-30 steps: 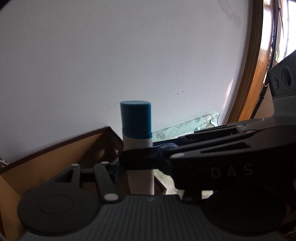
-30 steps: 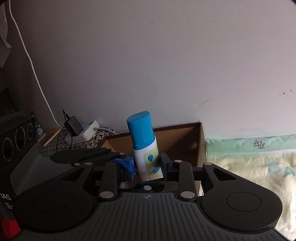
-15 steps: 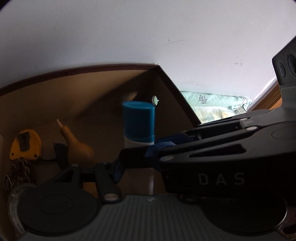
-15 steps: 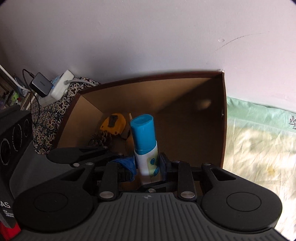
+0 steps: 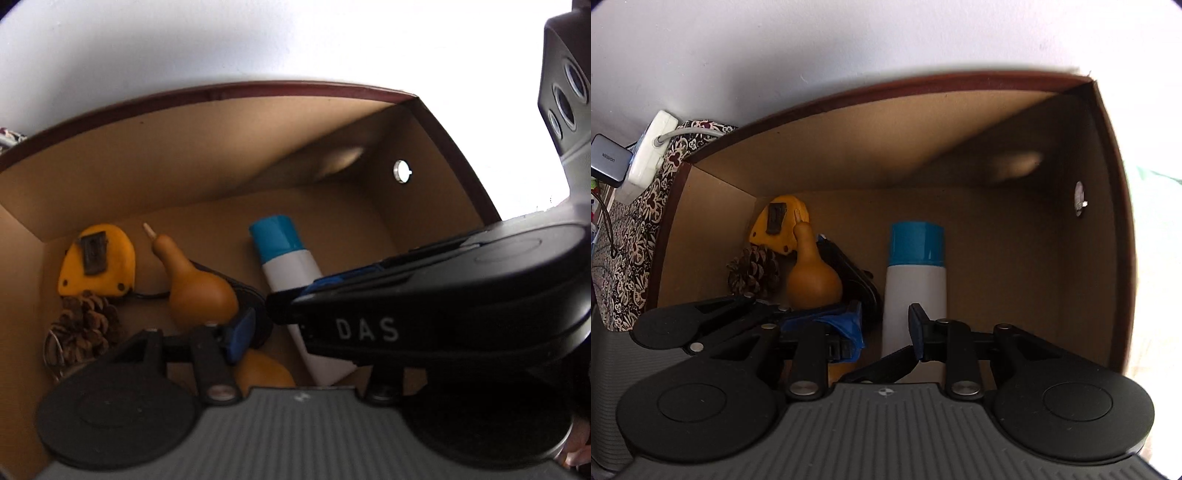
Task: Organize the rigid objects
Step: 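Lower the bottle into the brown box and open the left gripper, then withdraw the left gripper from the box toward the blue marker, then lower the left gripper over the blue marker and close on it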
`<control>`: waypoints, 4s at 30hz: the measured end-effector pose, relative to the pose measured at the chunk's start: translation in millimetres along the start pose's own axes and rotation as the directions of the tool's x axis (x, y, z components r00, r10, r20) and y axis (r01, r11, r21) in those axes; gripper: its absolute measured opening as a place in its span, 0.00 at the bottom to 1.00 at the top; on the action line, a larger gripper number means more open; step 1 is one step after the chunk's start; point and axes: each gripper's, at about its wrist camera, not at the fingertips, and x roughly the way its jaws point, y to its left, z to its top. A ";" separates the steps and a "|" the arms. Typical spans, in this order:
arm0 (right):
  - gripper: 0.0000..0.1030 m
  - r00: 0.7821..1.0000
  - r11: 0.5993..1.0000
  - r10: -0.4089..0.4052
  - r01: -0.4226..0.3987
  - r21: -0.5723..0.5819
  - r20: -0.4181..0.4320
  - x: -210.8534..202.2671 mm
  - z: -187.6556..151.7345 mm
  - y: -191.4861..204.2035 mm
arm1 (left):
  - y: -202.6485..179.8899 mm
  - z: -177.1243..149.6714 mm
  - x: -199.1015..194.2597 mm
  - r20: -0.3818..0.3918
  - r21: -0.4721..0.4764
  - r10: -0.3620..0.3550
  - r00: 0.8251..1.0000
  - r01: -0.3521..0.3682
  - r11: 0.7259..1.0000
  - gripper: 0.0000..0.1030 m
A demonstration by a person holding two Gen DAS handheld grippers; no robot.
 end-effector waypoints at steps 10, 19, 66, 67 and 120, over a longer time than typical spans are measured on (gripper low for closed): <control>0.10 0.994 0.998 0.064 -0.065 0.003 0.083 -10.0 -10.5 2.6 | 20.7 -9.6 -14.3 0.054 -0.010 -0.001 0.999 0.001 1.000 0.56; 0.10 0.972 0.999 0.034 -0.036 0.003 0.233 -38.6 -29.3 -7.5 | 4.9 -15.6 -43.0 0.159 -0.005 0.099 0.982 -0.100 0.995 0.60; 0.16 0.739 0.999 0.042 -0.051 -0.007 0.673 -110.9 -180.9 -7.7 | -81.9 -132.5 -119.5 0.352 -0.100 0.382 0.855 -0.371 0.923 0.67; 0.16 0.736 0.999 0.037 -0.040 -0.011 0.676 -112.7 -185.1 -6.8 | -83.1 -134.2 -120.0 0.352 -0.097 0.377 0.856 -0.368 0.925 0.67; 0.16 0.778 0.946 -0.244 0.060 0.318 0.579 -90.4 -290.9 -105.8 | -159.4 -180.3 -18.4 0.123 0.232 0.072 0.990 -0.100 0.968 0.68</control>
